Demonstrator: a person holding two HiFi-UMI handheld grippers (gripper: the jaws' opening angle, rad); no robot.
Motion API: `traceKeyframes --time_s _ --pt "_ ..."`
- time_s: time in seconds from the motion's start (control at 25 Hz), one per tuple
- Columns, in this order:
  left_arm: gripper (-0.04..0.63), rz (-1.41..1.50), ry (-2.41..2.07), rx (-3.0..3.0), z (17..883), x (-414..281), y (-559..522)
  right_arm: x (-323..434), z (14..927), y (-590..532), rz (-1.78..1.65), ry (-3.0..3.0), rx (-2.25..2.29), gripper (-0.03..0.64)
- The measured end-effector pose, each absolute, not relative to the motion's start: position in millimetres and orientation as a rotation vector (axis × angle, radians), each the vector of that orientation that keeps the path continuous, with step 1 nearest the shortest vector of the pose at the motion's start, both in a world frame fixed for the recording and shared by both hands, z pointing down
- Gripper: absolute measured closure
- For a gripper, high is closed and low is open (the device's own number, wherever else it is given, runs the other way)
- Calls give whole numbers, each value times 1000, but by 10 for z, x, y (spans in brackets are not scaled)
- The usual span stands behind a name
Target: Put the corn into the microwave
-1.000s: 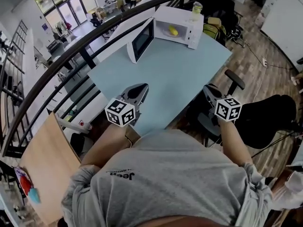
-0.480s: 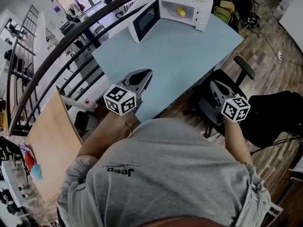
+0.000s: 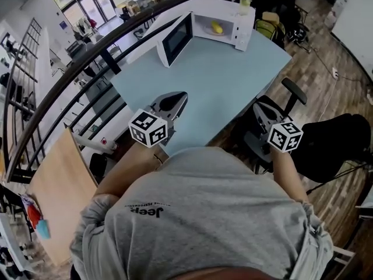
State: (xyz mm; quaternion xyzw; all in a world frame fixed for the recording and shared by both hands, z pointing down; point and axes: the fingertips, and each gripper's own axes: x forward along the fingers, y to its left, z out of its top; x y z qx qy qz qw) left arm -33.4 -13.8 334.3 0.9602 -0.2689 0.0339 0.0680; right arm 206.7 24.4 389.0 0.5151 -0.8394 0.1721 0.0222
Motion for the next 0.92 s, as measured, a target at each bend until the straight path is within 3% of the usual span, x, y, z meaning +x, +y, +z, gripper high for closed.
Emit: traceKeyframes --time_s 0.92 --pt "577 64 -796 2857 3443 -468 -271 1910 3911 177 495 -2565 1557 600"
